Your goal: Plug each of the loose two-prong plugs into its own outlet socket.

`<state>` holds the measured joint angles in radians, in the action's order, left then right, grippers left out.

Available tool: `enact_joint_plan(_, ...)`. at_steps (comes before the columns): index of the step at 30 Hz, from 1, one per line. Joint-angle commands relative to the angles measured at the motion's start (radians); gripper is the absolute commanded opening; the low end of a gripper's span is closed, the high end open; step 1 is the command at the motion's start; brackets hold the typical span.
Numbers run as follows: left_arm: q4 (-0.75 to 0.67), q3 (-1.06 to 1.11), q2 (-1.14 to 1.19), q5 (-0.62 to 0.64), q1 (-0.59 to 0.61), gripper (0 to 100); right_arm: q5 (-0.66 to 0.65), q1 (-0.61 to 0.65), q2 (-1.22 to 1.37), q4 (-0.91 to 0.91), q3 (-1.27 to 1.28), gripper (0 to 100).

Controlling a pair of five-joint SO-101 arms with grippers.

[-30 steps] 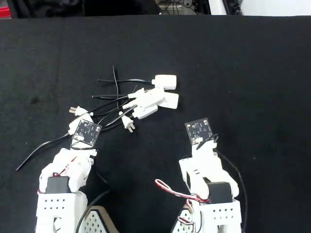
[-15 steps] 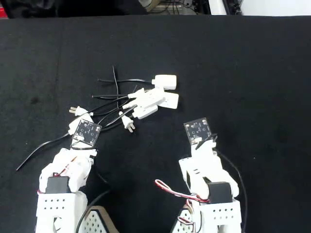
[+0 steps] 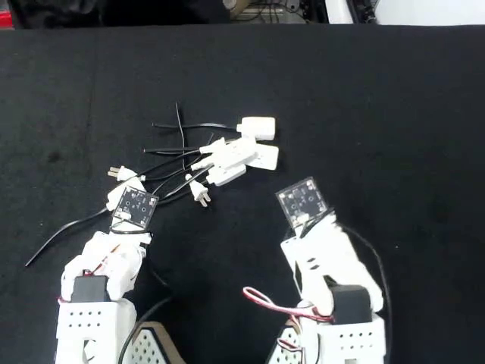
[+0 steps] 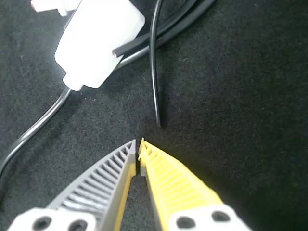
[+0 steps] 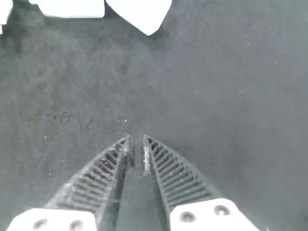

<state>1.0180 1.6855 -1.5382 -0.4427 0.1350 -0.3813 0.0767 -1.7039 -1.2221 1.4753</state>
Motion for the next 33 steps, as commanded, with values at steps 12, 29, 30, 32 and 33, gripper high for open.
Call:
enact_joint_plan(12,-0.012,0.013,-0.008,-0.008,-0.008,3,-0.074,0.091,0.932,0.008,-0.727,4.6)
enact_joint_plan(29,-0.012,0.013,-0.008,-0.008,-0.008,3,-0.075,0.222,1.491,0.029,-0.839,4.7)
enact_joint_plan(30,-0.012,0.013,-0.008,-0.008,-0.008,3,-0.074,0.222,1.501,0.032,-0.842,4.7)
enact_joint_plan(32,-0.012,0.013,-0.008,-0.008,-0.008,3,-0.074,0.222,1.520,0.035,-0.851,4.7)
enact_joint_plan(33,-0.012,0.013,-0.008,-0.008,-0.008,3,-0.072,0.222,1.527,0.031,-0.858,4.7)
